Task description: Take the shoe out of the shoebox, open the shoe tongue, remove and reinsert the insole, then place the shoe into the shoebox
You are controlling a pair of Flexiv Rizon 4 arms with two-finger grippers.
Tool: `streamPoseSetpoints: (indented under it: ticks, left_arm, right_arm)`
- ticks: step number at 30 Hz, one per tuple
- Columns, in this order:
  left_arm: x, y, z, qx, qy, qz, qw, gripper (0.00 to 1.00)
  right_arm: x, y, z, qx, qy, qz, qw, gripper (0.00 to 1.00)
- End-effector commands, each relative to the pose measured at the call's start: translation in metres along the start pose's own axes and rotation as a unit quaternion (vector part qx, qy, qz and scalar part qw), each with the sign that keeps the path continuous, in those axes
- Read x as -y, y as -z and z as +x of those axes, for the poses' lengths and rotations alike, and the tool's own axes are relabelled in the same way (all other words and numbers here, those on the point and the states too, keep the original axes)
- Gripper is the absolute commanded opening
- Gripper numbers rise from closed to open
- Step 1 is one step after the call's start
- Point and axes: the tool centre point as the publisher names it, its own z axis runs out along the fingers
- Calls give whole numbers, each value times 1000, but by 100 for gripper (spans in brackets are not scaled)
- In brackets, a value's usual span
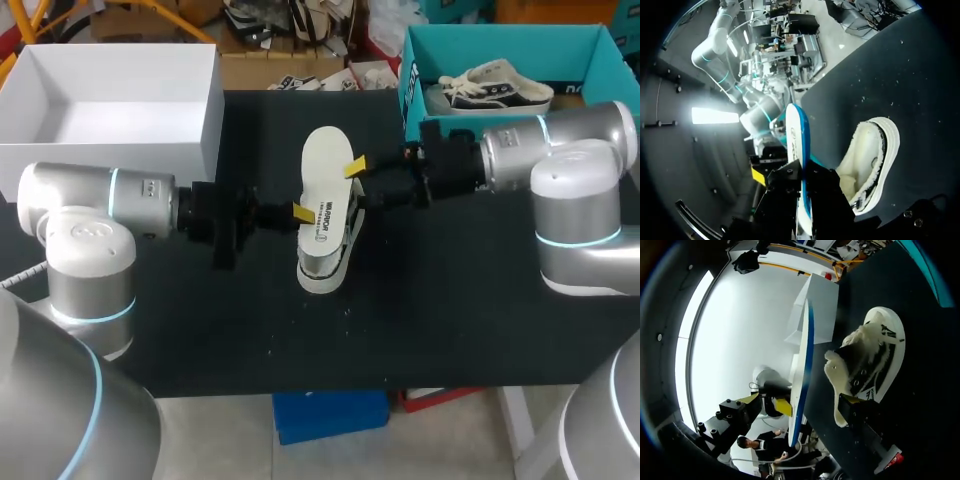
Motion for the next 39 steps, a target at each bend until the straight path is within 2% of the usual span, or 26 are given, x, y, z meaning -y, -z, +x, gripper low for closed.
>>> streamPoseSetpoints:
  ticks: [1,14,15,16,18,20,22,25,33,34,35,39]
  left_arm:
    - [0,-1,0,-2,-1,-1,1000,0]
    - [0,-1,0,-2,-1,-1,1000,0]
    - [0,-1,0,-2,-1,-1,1000,0]
    - [0,-1,0,-2,-1,-1,1000,0]
    - [0,-1,0,-2,-1,-1,1000,0]
    - [0,-1,0,-2,-1,-1,1000,0]
    - [0,-1,0,-2,-1,-1,1000,0]
    - [0,-1,0,-2,-1,-1,1000,0]
    - [0,-1,0,-2,-1,-1,1000,0]
    - [1,0,-2,-20,4,-7,1000,25]
    - [0,2,-4,-26,4,-11,1000,100]
    - [-1,15,-13,-99,3,-20,995,100]
  right_arm:
    - [-3,-11,0,0,0,-3,1000,100]
    - [-17,-30,3,-2,6,9,1000,98]
    - [-18,-31,3,-2,6,10,1000,93]
    - [-18,-32,3,-2,6,11,1000,82]
    - [-19,-34,2,-2,6,12,1000,69]
    - [-19,-34,1,-1,5,12,1000,45]
    - [-19,-35,0,0,3,13,1000,32]
    - [-20,-37,-1,5,4,17,1000,0]
    - [-20,-37,-1,5,4,17,1000,0]
    - [-20,-37,-1,5,4,17,1000,0]
    - [-20,-37,-1,5,4,17,1000,0]
    - [-20,-37,-1,5,4,17,1000,0]
